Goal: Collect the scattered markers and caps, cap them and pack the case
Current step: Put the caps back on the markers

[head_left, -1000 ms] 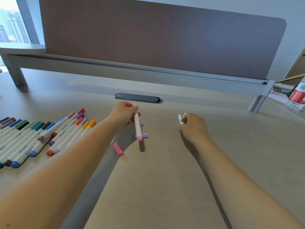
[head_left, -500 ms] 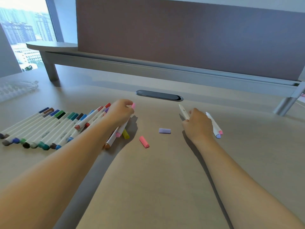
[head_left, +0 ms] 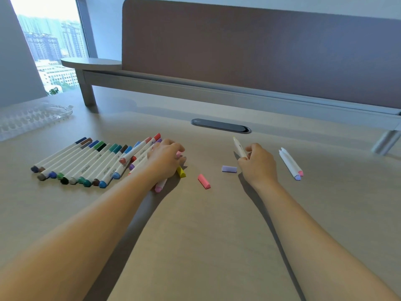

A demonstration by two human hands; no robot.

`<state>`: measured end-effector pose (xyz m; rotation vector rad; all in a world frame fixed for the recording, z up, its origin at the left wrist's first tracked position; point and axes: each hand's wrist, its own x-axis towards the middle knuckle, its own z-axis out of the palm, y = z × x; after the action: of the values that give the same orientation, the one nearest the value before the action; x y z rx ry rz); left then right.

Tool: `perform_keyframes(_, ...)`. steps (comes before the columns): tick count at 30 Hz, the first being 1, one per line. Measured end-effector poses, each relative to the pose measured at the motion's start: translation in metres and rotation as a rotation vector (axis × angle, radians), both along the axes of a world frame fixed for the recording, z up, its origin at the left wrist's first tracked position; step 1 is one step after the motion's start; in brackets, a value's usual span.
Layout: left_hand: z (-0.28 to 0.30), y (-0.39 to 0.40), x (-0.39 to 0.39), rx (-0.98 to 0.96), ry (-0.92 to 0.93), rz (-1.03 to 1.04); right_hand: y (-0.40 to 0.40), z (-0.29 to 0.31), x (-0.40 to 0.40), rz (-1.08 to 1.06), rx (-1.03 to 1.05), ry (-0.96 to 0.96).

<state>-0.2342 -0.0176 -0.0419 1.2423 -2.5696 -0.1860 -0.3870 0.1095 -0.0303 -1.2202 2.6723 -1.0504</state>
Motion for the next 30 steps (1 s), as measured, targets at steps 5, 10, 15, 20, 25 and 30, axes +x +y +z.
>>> perform_keyframes(5, 0.006, 0.005, 0.010, 0.025, -0.014, -0.110, 0.006, -0.001, 0.000, 0.018, -0.008, 0.007)
perform_keyframes(10, 0.011, 0.013, 0.016, 0.031, -0.199, -0.200, 0.012, 0.000, 0.007, 0.035, -0.015, -0.006)
perform_keyframes(15, 0.007, 0.017, 0.009, 0.034, -0.108, -0.190, 0.014, 0.002, 0.012, 0.097, -0.003, -0.001)
perform_keyframes(20, 0.014, 0.025, -0.001, 0.156, 0.224, -0.135, 0.020, 0.000, 0.008, 0.182, 0.021, 0.058)
perform_keyframes(25, 0.023, 0.026, -0.009, 0.355, 0.402, -0.210, 0.024, -0.001, 0.004, 0.234, -0.012, 0.123)
perform_keyframes(30, 0.023, 0.029, -0.014, 0.381, 0.401, -0.248, 0.024, -0.001, 0.001, 0.250, -0.010, 0.129)
